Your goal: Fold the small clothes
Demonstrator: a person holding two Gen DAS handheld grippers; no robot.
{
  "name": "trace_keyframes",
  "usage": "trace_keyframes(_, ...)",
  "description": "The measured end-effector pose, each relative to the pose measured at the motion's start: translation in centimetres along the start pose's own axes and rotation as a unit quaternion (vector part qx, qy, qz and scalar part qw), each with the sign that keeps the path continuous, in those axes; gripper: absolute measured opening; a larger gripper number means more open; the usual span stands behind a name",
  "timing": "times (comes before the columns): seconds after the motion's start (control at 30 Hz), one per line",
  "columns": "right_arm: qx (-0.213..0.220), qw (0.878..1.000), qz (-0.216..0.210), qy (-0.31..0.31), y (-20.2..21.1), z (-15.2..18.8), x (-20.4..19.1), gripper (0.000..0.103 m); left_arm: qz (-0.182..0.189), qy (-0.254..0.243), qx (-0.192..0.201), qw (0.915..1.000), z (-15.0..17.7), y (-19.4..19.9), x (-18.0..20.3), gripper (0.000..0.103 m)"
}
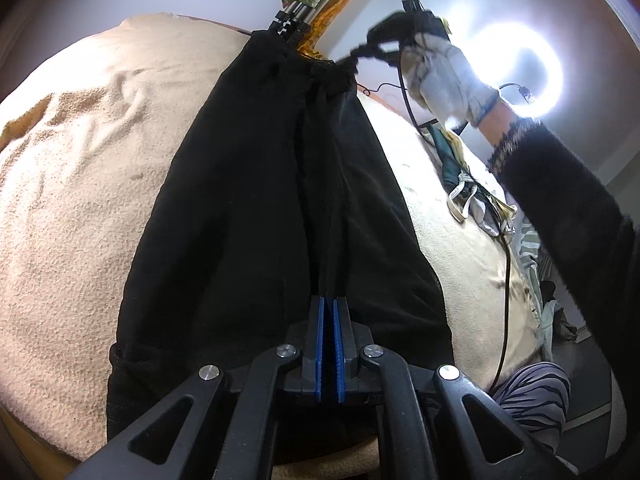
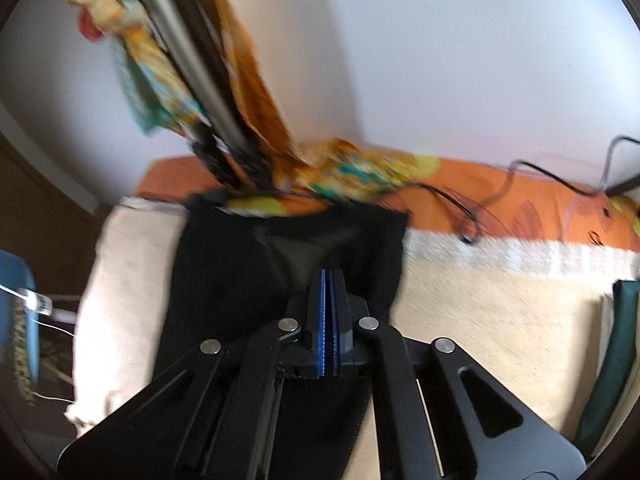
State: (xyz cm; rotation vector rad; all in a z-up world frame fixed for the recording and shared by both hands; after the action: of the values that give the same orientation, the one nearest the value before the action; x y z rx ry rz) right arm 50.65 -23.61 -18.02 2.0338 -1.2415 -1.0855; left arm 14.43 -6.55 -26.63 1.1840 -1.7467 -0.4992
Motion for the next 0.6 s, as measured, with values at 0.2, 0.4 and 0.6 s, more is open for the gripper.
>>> trace_keyframes(0.2, -0.008, 1.0, -0.011, -0.002, -3.8, -0.9, -2.5, 0.003, -0.002, 0.001, 0.001, 1.0, 0.1, 0.0, -0.2, 0.002)
trace_keyframes(0.4, -0.019, 1.0, -0.021, -0.005, -8.2, 0.0, -3.6, 0.003, -0.008, -0.006, 0.003, 0.9999, 0.4, 0.3, -0.1, 0.001)
trace_keyframes(0.6, 0.003, 0.998, -0.05, 0.034, -3.7, -0.3, -5.7, 0.043, 0.0, -0.013, 0.004, 0.9999, 0.5, 0.8, 0.6, 0.021)
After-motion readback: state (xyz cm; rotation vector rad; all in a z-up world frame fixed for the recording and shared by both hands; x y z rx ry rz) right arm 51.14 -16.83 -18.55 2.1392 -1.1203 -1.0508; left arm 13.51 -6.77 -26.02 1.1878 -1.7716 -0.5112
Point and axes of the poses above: each gripper's, at about its wrist camera, not at the fingertips, and y roughly against the way its jaws point, x to its right, z to its underside, the point moved 5 cm from there along -y, roughly the way its jaws point, and after that the axes turned 7 degrees about -z, right-handed, at the moved point
